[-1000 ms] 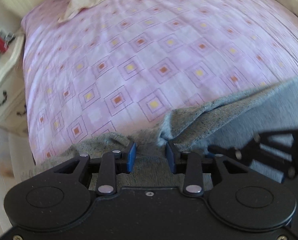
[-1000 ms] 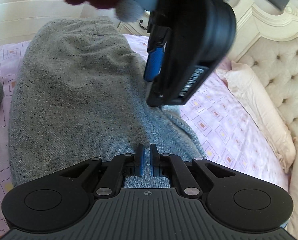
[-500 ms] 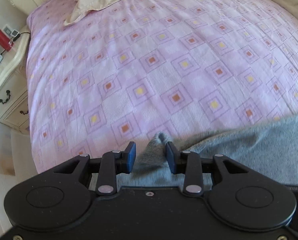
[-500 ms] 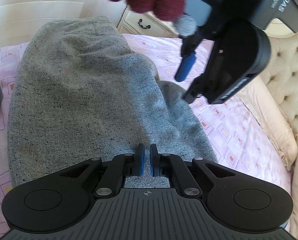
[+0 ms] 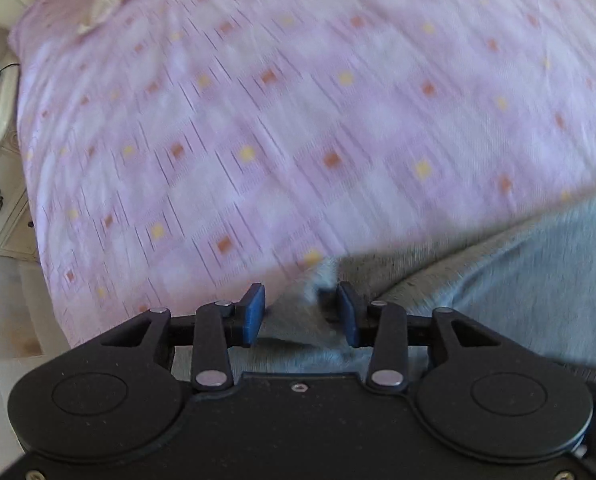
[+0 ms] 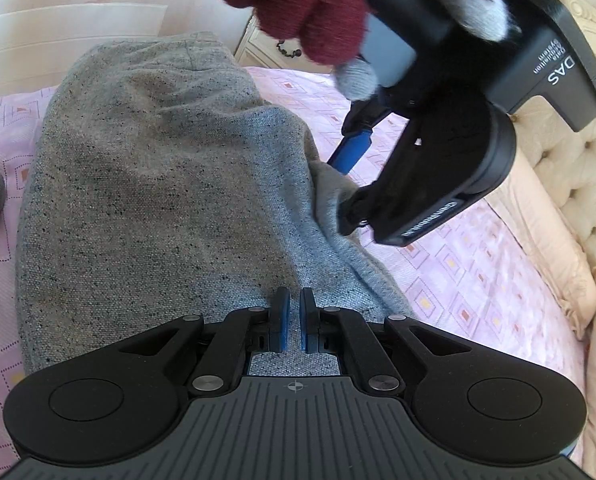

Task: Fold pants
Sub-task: 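Drag the held fabric with the right gripper across the trousers, then open the right gripper to release the fabric onto the trousers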

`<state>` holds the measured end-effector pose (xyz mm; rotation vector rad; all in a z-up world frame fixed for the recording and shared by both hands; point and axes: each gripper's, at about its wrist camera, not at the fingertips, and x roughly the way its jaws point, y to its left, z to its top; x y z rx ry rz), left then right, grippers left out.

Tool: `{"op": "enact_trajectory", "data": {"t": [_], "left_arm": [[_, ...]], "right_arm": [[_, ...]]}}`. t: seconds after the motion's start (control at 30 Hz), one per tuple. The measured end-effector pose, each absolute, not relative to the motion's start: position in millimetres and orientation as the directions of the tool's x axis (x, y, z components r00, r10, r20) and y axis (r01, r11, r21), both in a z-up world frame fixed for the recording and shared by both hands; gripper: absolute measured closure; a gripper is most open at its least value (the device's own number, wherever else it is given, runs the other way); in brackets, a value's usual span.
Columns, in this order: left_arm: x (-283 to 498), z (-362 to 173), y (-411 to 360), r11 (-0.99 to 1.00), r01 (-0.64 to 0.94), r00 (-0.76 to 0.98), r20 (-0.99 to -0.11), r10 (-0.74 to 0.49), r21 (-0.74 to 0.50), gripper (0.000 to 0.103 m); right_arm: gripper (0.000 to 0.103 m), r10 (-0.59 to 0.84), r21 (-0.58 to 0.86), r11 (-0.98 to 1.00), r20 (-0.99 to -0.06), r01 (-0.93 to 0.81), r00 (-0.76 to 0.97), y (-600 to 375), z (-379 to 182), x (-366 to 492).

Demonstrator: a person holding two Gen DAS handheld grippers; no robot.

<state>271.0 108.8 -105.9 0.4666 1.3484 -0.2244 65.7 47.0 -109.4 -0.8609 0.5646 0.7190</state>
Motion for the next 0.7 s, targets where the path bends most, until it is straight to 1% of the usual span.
{"op": "enact_trajectory", "data": {"t": [0.07, 0.2, 0.3, 0.4, 0.6, 0.7], "left_arm": [[264, -106, 107, 0.873, 0.438, 0.238, -0.964, 0.118, 0.215, 0.054], [264, -105, 110, 0.883, 0.414, 0.250, -0.960, 0.125, 0.223, 0.052], [270, -104, 114, 0.894, 0.353, 0.301, -0.939, 0.169, 0.274, 0.057], [280, -100, 120, 0.920, 0.292, 0.322, -0.933, 0.161, 0.260, 0.061], [290, -105, 114, 0.911, 0.271, 0.377, -0.905, 0.196, 0.311, 0.061], [303, -109, 116, 0.924, 0.218, 0.387, -0.897, 0.212, 0.313, 0.061]], "right_arm": [[0.097, 0.329, -0.474, 0.450, -0.699, -0.756, 0.634, 48, -109, 65], [0.097, 0.330, -0.472, 0.455, -0.698, -0.756, 0.635, 48, -109, 65], [0.097, 0.329, -0.471, 0.457, -0.699, -0.755, 0.635, 48, -109, 65], [0.097, 0.331, -0.466, 0.460, -0.700, -0.756, 0.633, 47, -109, 65], [0.097, 0.333, -0.458, 0.463, -0.704, -0.759, 0.628, 47, -108, 68], [0.097, 0.338, -0.445, 0.476, -0.703, -0.758, 0.625, 46, -107, 72]]}}
